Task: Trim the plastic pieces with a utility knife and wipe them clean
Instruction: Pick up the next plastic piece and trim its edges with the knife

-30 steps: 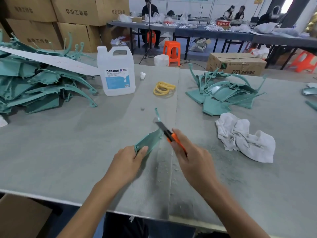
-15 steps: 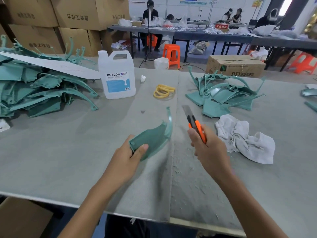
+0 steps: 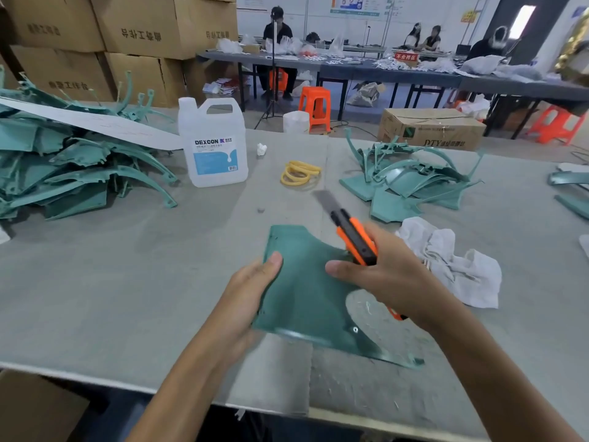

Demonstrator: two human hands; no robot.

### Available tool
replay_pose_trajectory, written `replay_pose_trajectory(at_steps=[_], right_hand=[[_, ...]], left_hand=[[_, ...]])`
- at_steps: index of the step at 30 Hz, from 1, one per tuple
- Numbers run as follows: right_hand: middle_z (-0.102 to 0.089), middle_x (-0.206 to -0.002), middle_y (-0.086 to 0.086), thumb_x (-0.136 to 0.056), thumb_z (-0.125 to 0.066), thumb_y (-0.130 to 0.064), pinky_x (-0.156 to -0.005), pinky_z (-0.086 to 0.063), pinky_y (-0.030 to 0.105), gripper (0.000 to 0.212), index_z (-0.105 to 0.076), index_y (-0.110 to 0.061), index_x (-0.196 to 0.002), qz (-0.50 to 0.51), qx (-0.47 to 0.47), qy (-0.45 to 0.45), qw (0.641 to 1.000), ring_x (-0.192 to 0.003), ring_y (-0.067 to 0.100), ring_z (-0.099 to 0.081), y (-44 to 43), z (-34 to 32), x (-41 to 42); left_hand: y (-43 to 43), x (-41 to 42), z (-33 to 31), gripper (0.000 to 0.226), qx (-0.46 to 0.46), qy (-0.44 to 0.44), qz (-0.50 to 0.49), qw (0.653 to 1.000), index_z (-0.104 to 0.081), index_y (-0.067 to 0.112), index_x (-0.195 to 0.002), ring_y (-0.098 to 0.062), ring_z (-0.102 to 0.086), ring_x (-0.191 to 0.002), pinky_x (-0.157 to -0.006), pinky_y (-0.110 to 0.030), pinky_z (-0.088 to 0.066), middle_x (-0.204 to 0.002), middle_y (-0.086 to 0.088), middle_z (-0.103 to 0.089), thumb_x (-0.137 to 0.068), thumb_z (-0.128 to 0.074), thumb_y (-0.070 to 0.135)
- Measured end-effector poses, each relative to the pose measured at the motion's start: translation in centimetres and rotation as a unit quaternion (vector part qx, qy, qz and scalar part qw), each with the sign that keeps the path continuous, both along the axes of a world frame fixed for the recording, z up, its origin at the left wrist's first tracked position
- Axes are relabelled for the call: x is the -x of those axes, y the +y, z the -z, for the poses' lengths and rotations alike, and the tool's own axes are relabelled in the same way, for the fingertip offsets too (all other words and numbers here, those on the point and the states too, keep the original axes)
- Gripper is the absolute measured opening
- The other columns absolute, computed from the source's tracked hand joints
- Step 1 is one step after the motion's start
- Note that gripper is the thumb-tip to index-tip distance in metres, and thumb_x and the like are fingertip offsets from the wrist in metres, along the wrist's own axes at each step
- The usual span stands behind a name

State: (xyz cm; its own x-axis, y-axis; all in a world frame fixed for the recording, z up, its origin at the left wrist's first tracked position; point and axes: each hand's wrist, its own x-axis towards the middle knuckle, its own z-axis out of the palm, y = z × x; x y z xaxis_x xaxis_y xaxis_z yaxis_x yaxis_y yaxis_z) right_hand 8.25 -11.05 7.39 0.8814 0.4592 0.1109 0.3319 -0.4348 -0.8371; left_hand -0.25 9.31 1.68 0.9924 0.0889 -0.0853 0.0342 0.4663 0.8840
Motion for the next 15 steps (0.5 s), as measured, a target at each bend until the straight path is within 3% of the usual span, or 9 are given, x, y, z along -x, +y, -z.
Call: replay_pose_trajectory(at_steps=[3, 6, 9, 12, 15], right_hand=[[-0.043, -0.059, -0.008, -0.085, -0.081, -0.033, -0.047, -0.039, 0.027, 0.031, -0.052, -0.04, -0.077, 0.047, -0.078, 0.036, 0.995, -0.048, 0.011, -0.042, -0.5, 0.8, -1.3], [-0.049, -0.066, 0.0, -0.088, -0.077, -0.033, -0.044, -0.043, 0.028, 0.024, -0.053, -0.032, -0.089, 0.082, -0.062, 0.058, 0.993, -0.047, 0.015, -0.046, -0.6, 2.1, -2.4], [-0.06, -0.076, 0.002, -0.091, -0.07, -0.046, -0.057, -0.05, 0.037, 0.028, -0.053, -0.024, -0.092, 0.102, 0.086, 0.008, 0.991, -0.063, 0.02, -0.058, -0.6, 2.9, -3.6], [-0.057, -0.084, -0.004, -0.098, -0.05, -0.055, -0.064, -0.036, 0.038, 0.03, -0.05, -0.027, -0.088, 0.089, 0.236, -0.122, 0.96, -0.08, 0.022, -0.055, -0.4, 2.4, -4.6], [-0.054, -0.083, -0.008, -0.101, -0.048, -0.051, -0.061, -0.031, 0.034, 0.026, -0.056, -0.026, -0.098, -0.013, 0.305, -0.175, 0.936, -0.082, 0.02, -0.053, 1.4, 1.4, -5.2]], left_hand=[[-1.3, 0.0, 1.4, 0.035, 0.147, 0.0, 0.026, 0.989, -0.079, 0.016, -0.104, -0.019, -0.072, -0.085, -0.072, -0.032, -0.06, -0.103, -0.008, -0.075, -0.079, -0.081, 0.041], [-3.2, -0.4, 3.1, 0.041, 0.13, 0.009, 0.064, 0.989, -0.065, 0.014, -0.127, -0.025, -0.07, -0.093, -0.079, -0.035, -0.06, -0.115, -0.012, -0.07, -0.091, -0.071, 0.033], [-4.2, -1.8, 4.0, 0.028, 0.111, 0.044, 0.034, 0.992, -0.061, 0.007, -0.127, -0.027, -0.073, -0.088, -0.07, -0.033, -0.061, -0.112, -0.017, -0.072, -0.102, -0.052, 0.017], [-4.6, -3.4, 4.5, 0.023, 0.091, 0.092, -0.027, 0.991, -0.061, 0.002, -0.118, -0.019, -0.071, -0.067, -0.06, -0.029, -0.059, -0.091, -0.013, -0.075, -0.102, -0.045, 0.007], [-5.2, -4.4, 4.8, 0.021, 0.105, 0.15, -0.098, 0.978, -0.062, -0.001, -0.107, -0.017, -0.067, -0.055, -0.052, -0.029, -0.057, -0.071, -0.01, -0.07, -0.096, -0.045, 0.002]])
